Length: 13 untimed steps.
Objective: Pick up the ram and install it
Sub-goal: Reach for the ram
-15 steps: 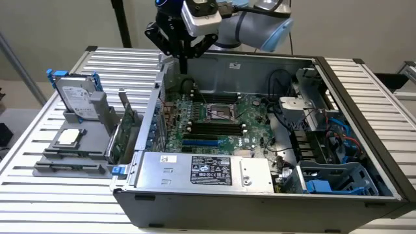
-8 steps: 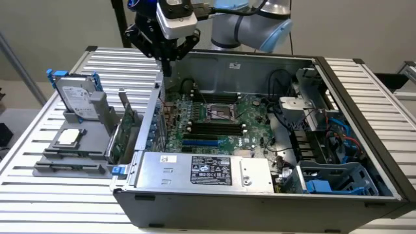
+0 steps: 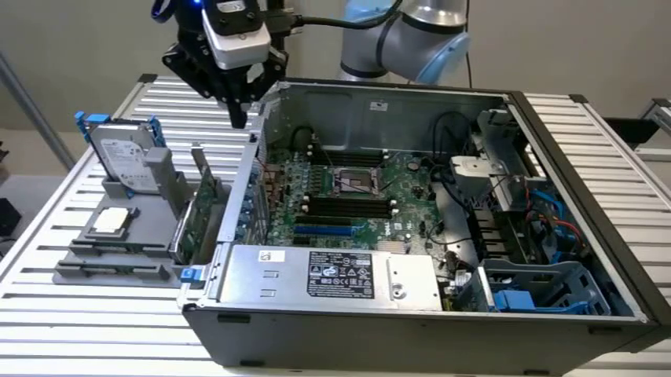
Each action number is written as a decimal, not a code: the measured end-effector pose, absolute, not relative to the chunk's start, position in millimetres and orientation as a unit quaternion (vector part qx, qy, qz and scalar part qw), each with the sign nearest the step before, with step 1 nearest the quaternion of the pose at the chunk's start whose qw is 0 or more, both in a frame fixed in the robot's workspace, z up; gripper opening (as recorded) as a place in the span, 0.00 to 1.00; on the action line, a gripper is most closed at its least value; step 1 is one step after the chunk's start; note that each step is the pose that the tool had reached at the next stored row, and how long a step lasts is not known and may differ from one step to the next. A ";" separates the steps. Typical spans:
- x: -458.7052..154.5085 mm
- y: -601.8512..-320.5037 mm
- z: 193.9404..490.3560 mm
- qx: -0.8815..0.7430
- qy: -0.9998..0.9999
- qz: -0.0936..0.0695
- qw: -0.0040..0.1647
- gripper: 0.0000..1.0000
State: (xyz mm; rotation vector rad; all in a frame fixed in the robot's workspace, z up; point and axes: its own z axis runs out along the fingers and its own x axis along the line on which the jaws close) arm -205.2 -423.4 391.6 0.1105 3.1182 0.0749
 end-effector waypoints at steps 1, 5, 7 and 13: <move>-209.6 -424.8 391.4 0.035 0.999 0.024 0.010 0.00; -226.3 -431.1 390.5 0.035 0.999 0.024 0.010 0.00; -234.4 -434.2 389.9 0.035 0.999 0.024 0.010 0.00; -256.1 -444.2 387.4 0.035 0.999 0.024 0.010 0.00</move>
